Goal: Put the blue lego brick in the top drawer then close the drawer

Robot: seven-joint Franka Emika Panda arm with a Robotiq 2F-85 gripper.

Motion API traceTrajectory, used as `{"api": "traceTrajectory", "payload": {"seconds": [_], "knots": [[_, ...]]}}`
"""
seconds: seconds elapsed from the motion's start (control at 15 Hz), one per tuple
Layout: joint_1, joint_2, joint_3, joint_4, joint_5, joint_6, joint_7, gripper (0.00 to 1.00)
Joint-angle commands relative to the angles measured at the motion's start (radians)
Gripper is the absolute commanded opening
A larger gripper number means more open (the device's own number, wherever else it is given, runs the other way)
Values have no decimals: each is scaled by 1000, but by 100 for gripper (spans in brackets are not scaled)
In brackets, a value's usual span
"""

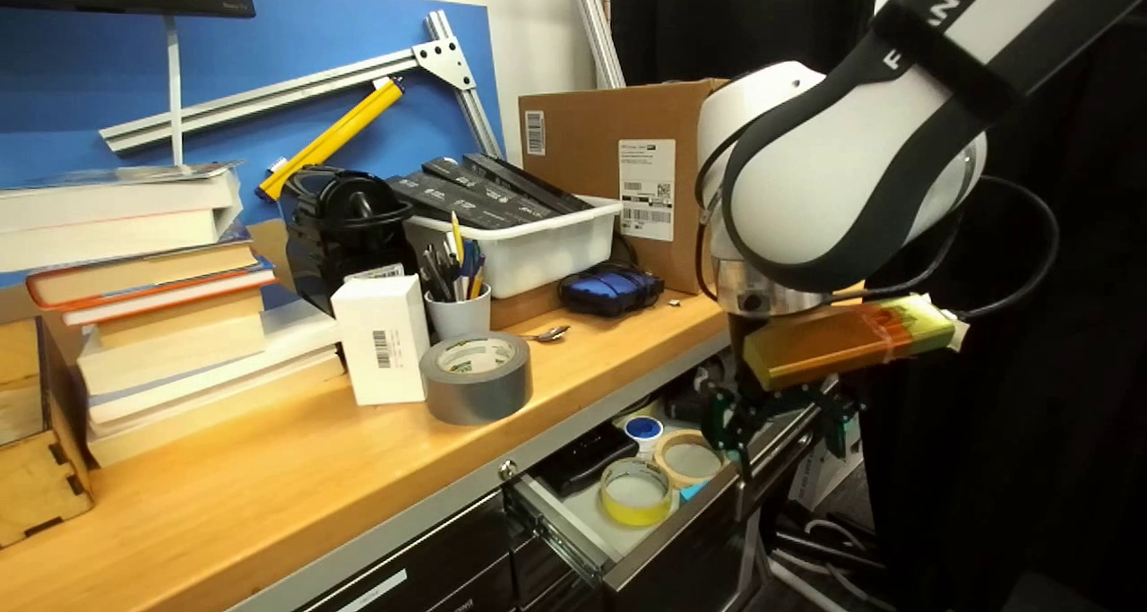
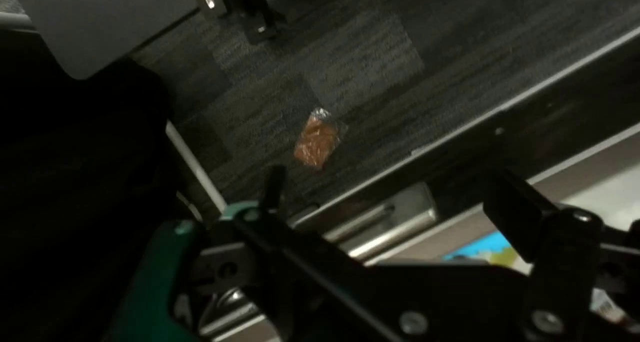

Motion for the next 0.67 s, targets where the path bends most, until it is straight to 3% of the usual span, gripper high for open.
{"api": "traceTrajectory", "payload": {"seconds": [0.0, 0.13, 0.33, 0.6], "knots": [[9, 101, 37, 0, 2, -25, -72, 100], [24, 172, 63, 3, -16, 18, -36, 100], [48, 259, 87, 12, -119, 179, 138, 100], [92, 332, 44, 56, -376, 336, 435, 100]]}}
